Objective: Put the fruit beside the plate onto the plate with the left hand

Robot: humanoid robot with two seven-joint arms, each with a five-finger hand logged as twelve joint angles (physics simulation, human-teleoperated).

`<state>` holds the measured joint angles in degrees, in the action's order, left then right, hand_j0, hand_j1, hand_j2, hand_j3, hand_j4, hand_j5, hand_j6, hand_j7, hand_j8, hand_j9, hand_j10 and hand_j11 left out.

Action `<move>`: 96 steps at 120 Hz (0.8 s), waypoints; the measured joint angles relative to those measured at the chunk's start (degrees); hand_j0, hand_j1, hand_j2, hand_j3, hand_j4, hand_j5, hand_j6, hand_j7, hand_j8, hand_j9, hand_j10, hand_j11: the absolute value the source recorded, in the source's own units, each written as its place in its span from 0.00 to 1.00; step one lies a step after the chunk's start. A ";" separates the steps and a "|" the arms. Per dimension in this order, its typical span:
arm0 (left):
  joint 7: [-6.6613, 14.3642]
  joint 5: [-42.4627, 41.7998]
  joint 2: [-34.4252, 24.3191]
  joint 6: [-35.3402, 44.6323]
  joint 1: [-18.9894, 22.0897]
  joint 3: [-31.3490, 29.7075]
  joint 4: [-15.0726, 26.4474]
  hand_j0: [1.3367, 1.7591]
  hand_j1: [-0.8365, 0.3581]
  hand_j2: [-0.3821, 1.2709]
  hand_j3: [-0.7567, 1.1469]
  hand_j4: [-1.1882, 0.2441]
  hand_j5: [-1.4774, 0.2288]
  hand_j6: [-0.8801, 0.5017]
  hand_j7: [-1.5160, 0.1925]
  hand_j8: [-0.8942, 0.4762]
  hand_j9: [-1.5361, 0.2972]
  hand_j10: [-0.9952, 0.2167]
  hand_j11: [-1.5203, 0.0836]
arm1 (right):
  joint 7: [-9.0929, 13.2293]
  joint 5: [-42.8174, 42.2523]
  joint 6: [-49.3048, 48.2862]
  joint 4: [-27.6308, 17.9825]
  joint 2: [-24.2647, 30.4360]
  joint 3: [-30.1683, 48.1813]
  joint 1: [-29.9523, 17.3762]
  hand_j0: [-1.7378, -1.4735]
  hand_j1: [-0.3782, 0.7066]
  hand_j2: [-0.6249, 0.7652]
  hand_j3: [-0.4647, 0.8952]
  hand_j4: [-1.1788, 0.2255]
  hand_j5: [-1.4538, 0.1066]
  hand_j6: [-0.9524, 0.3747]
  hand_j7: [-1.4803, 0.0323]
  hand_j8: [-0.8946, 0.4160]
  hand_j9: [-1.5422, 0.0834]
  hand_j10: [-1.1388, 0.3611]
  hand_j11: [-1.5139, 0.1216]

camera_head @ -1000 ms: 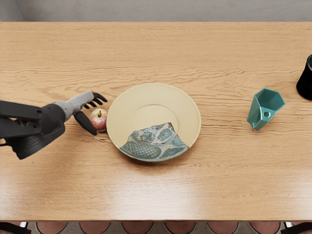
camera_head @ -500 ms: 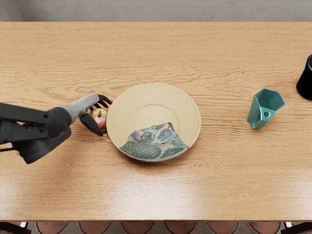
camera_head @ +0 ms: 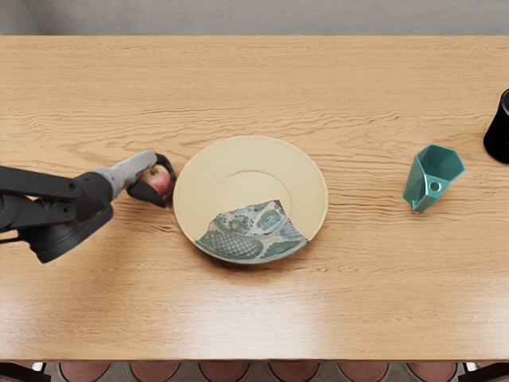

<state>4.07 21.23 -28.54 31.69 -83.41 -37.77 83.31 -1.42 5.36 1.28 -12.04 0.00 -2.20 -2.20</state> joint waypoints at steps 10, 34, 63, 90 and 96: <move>-0.09 0.37 -0.67 -0.13 -0.59 0.03 -0.13 0.70 0.38 0.42 0.40 0.48 0.19 0.60 0.22 0.64 0.22 0.64 0.22 | -0.01 0.00 0.00 0.00 0.00 0.00 0.00 0.30 0.06 0.44 0.34 0.82 0.91 0.69 0.95 0.66 0.92 0.74 0.90; 0.13 0.58 -4.41 -2.08 -5.15 -0.05 -0.19 0.70 0.39 0.38 0.40 0.47 0.17 0.60 0.19 0.65 0.18 0.64 0.19 | -0.03 0.00 0.01 0.00 0.00 0.00 0.00 0.30 0.06 0.44 0.34 0.82 0.91 0.69 0.95 0.66 0.92 0.74 0.90; 0.82 7.16 -7.36 -7.72 -15.07 -3.64 4.24 0.72 0.39 0.41 0.40 0.44 0.19 0.57 0.19 0.64 0.18 0.62 0.19 | -0.01 0.00 0.01 0.00 0.00 0.00 0.00 0.30 0.06 0.44 0.34 0.82 0.91 0.69 0.95 0.66 0.92 0.74 0.90; 0.76 18.57 -5.66 -10.89 -18.27 -4.28 7.84 0.72 0.41 0.40 0.40 0.43 0.18 0.57 0.18 0.64 0.18 0.61 0.19 | -0.02 0.00 0.01 0.00 0.00 0.00 0.00 0.30 0.06 0.44 0.34 0.82 0.91 0.69 0.95 0.66 0.92 0.74 0.90; 0.74 20.08 -3.99 -11.40 -19.14 -4.32 8.23 0.72 0.40 0.40 0.40 0.44 0.17 0.58 0.18 0.65 0.18 0.62 0.18 | -0.02 0.00 0.01 0.00 0.00 0.00 0.00 0.30 0.06 0.44 0.34 0.82 0.91 0.69 0.95 0.66 0.92 0.74 0.90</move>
<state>4.81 41.31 -32.52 20.29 -102.54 -42.09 91.54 -1.44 5.36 1.28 -12.04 0.00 -2.20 -2.20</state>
